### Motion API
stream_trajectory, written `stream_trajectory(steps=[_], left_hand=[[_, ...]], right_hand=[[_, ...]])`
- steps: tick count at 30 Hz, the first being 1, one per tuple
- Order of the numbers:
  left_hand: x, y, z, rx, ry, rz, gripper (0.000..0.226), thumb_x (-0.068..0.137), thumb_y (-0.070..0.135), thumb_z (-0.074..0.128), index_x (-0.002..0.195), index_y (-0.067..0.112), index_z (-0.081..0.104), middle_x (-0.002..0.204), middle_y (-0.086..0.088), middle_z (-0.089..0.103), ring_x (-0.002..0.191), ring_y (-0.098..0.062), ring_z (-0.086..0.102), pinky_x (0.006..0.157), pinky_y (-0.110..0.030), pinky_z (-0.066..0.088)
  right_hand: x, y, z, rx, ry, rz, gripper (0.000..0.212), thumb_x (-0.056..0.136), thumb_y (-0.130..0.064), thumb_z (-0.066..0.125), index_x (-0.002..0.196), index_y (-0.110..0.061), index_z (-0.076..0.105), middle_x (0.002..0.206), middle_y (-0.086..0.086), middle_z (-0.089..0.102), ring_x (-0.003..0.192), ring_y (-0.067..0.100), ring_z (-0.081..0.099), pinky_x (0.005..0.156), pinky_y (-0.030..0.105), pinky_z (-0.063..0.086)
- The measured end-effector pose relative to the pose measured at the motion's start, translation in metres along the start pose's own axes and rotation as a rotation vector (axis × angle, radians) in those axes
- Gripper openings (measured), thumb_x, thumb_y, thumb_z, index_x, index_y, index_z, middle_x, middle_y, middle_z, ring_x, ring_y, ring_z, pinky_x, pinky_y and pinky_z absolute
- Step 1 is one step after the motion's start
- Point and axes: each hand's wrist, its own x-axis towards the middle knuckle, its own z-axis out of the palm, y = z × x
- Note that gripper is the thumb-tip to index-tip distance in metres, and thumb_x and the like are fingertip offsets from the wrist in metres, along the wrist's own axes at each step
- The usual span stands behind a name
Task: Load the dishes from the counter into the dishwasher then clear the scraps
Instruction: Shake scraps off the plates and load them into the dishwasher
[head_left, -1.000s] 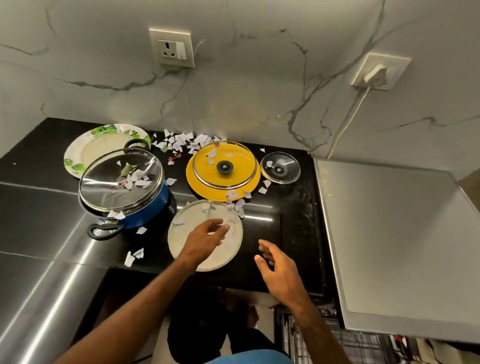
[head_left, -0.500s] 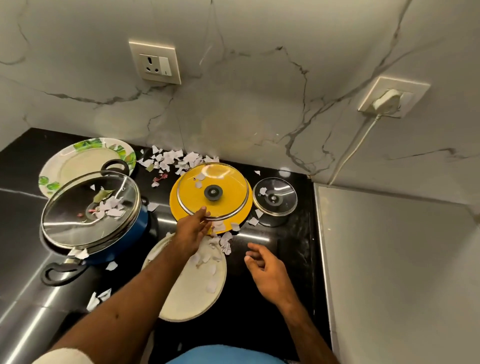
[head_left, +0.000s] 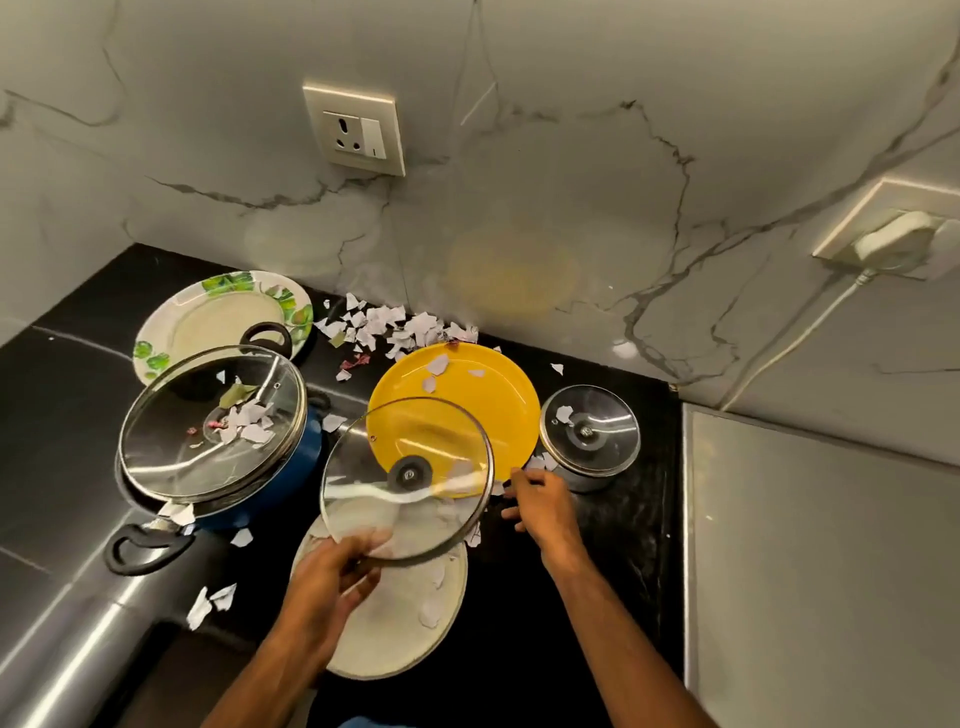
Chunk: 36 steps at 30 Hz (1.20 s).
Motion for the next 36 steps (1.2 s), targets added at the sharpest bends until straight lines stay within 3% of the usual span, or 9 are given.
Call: stream_trajectory(steps=[5,9,13,25,31,36], left_hand=[[-0.021,-0.019,-0.049,0.05,0.003,-0.003,0.023,0.095,0.006,0.057,0.115,0.003,0.068,0.109,-0.017,0.076,0.086,-0.024,0.069,0.073,-0.033,0.047],[-0.031,-0.027,-0.07,0.058,-0.004,-0.018,0.025,0.094,0.005,0.057,0.116,0.001,0.067,0.11,-0.019,0.075,0.081,-0.024,0.071,0.07,-0.032,0.049],[-0.032,-0.033,-0.084,0.066,-0.001,-0.035,0.026,0.095,0.004,0.056,0.118,0.0,0.066,0.11,-0.02,0.074,0.078,-0.024,0.073,0.07,-0.034,0.053],[-0.015,-0.034,-0.079,0.129,-0.015,-0.036,0.023,0.096,0.005,0.057,0.117,0.002,0.066,0.112,-0.019,0.074,0.088,-0.027,0.072,0.072,-0.034,0.051],[-0.006,-0.028,-0.057,0.128,-0.033,-0.009,0.023,0.097,0.007,0.06,0.119,0.003,0.064,0.11,-0.017,0.075,0.096,-0.029,0.071,0.08,-0.034,0.053],[0.003,-0.019,-0.051,0.261,0.027,-0.006,0.044,0.089,0.012,0.075,0.129,0.006,0.059,0.111,-0.024,0.071,0.097,-0.031,0.07,0.08,-0.038,0.058]], right_hand=[[0.015,-0.013,0.011,-0.054,0.019,0.022,0.038,0.104,-0.033,0.057,0.083,-0.006,0.071,0.082,0.011,0.079,0.051,0.015,0.065,0.05,0.03,0.047],[0.013,-0.025,0.018,0.051,-0.074,0.004,0.024,0.101,-0.021,0.052,0.097,-0.002,0.066,0.078,0.012,0.078,0.048,0.015,0.061,0.042,0.026,0.042],[0.008,-0.043,0.024,0.163,-0.147,-0.014,0.024,0.102,-0.019,0.049,0.104,0.0,0.064,0.081,0.016,0.077,0.05,0.015,0.063,0.043,0.026,0.044],[0.0,-0.069,-0.011,0.252,0.017,-0.144,0.022,0.104,-0.014,0.049,0.104,0.004,0.061,0.081,0.017,0.075,0.056,0.019,0.065,0.047,0.026,0.049],[-0.019,-0.067,-0.024,0.326,-0.006,-0.154,0.022,0.104,-0.013,0.049,0.109,0.005,0.061,0.074,0.014,0.074,0.05,0.015,0.06,0.045,0.027,0.045],[-0.052,-0.062,-0.034,0.382,-0.083,-0.144,0.019,0.106,-0.015,0.051,0.109,0.0,0.062,0.075,0.014,0.072,0.049,0.014,0.058,0.045,0.027,0.044]])
